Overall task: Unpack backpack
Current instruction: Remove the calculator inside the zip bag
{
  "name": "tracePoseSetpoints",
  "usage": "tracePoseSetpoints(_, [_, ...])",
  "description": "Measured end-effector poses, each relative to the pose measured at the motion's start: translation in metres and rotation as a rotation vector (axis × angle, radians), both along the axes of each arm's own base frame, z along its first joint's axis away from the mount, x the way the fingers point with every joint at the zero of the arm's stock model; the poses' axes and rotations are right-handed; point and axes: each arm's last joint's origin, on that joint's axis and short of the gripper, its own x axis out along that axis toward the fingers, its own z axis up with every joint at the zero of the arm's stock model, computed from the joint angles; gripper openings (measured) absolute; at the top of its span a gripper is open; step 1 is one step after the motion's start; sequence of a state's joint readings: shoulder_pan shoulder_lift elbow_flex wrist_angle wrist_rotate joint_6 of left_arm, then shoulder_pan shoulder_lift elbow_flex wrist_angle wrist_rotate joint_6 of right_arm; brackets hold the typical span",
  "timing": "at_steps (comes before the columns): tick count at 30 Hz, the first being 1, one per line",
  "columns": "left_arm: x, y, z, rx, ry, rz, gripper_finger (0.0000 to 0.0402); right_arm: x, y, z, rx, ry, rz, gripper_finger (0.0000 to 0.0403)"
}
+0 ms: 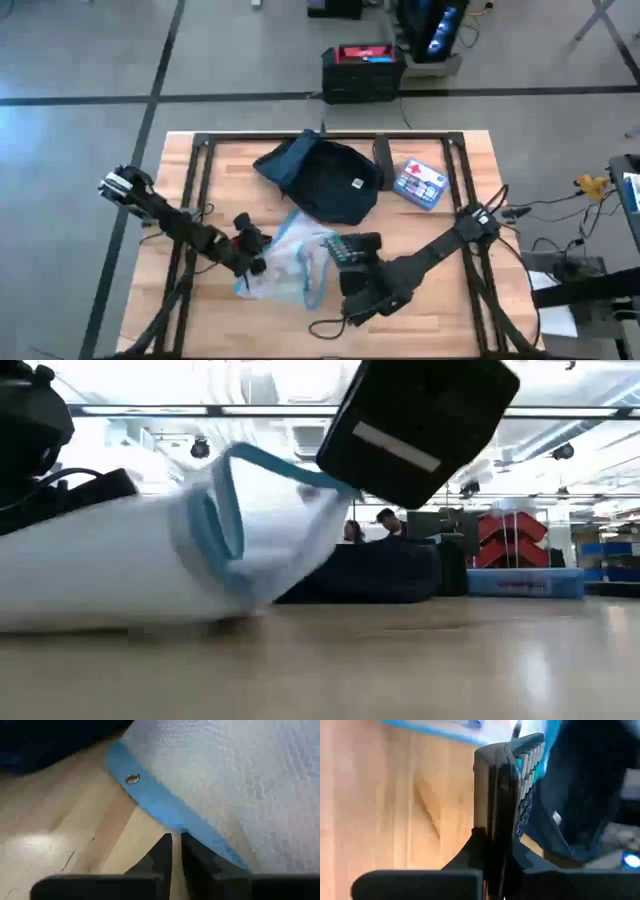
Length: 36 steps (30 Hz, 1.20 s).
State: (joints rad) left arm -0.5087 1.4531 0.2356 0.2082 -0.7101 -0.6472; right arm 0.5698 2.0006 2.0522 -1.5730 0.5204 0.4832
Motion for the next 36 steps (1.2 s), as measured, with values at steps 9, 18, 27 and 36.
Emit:
tracePoseSetpoints(9, [-0.004, 0.002, 0.002, 0.022, 0.027, -0.013, 0.0025, -0.030, -0.013, -0.007, 0.071, 0.047, -0.120, 0.0007])
tracePoseSetpoints(18, [-0.006, 0.003, 0.003, 0.047, 0.044, -0.018, 0.0025, -0.064, -0.033, -0.070, 0.093, 0.342, -0.298, 0.0007])
tracePoseSetpoints(27, [-0.007, 0.004, 0.006, 0.078, 0.036, -0.025, 0.0025, -0.071, -0.043, -0.127, 0.323, 0.511, -0.458, 0.0047])
tracePoseSetpoints(36, [-0.006, 0.004, 0.007, 0.084, 0.033, -0.023, 0.0025, -0.074, -0.044, -0.136, 0.347, 0.547, -0.566, 0.0144])
